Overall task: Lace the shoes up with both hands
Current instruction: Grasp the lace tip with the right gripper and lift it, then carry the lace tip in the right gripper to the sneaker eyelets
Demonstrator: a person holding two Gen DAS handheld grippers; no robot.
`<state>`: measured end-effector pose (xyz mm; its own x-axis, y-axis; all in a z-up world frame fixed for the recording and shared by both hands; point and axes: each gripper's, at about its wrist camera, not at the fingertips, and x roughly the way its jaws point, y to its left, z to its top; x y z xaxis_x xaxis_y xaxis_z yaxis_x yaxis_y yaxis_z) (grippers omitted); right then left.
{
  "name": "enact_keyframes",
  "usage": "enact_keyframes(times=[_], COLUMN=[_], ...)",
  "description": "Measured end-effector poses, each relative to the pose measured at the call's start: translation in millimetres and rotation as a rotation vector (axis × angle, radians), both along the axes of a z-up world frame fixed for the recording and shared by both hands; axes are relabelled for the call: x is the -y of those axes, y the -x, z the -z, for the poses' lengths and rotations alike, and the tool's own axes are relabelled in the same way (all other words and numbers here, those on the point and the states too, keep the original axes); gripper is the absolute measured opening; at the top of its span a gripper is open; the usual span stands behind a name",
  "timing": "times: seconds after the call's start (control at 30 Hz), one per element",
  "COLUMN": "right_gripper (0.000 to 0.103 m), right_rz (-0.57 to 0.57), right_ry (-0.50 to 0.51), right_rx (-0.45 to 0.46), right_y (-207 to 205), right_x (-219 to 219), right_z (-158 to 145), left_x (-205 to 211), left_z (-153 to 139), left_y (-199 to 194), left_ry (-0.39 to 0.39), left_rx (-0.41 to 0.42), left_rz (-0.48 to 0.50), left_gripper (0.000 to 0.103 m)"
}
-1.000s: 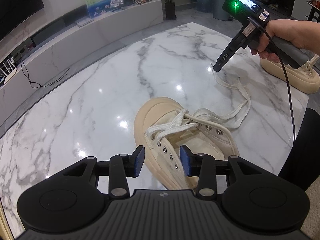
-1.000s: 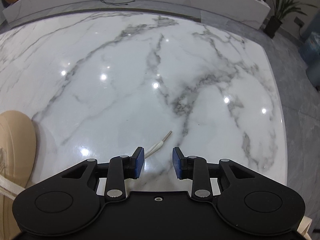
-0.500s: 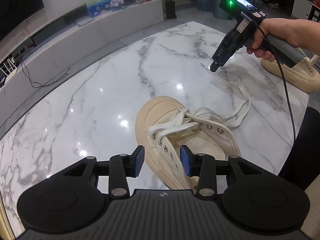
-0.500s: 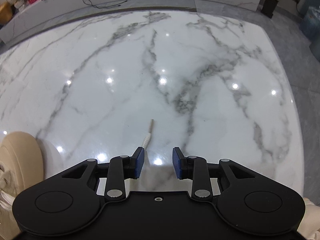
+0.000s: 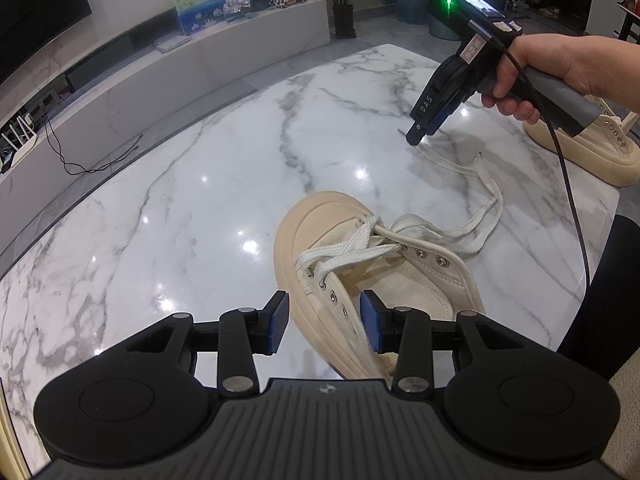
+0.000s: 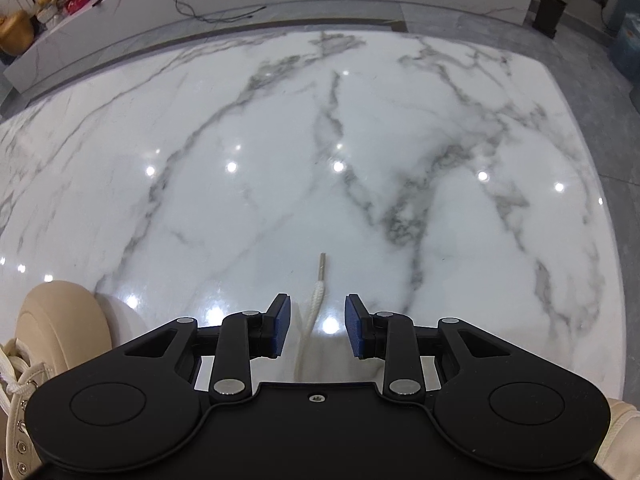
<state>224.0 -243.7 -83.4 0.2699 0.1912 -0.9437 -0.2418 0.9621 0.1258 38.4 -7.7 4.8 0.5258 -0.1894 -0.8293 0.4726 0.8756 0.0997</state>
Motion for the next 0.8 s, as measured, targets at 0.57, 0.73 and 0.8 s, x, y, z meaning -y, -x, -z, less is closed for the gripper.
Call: enact_keyframes(times=[0.57, 0.73, 0.8], right_gripper=[0.0, 0.0, 0.0], right_rz=[-0.211, -0.294, -0.329], right_ry=[-0.047, -0.11, -0.145], right_rx=[0.145, 0.247, 0.29], right_y=[40.5, 63.2, 72.1], right_x=[-30.8, -45.3, -51.5], right_z=[-58.6, -104.5, -125.1], left_x=[-2.6, -1.3, -1.1], left_z=[-4.6, -6.8, -6.6], left_y=[9.0, 15.5, 17.0], left_ry=[0.004, 0.016, 0.018], left_rx=[0.012, 0.007, 0.005], left_rz=[-0.008, -0.002, -0.001], left_gripper=[0.037, 0.037, 0.037])
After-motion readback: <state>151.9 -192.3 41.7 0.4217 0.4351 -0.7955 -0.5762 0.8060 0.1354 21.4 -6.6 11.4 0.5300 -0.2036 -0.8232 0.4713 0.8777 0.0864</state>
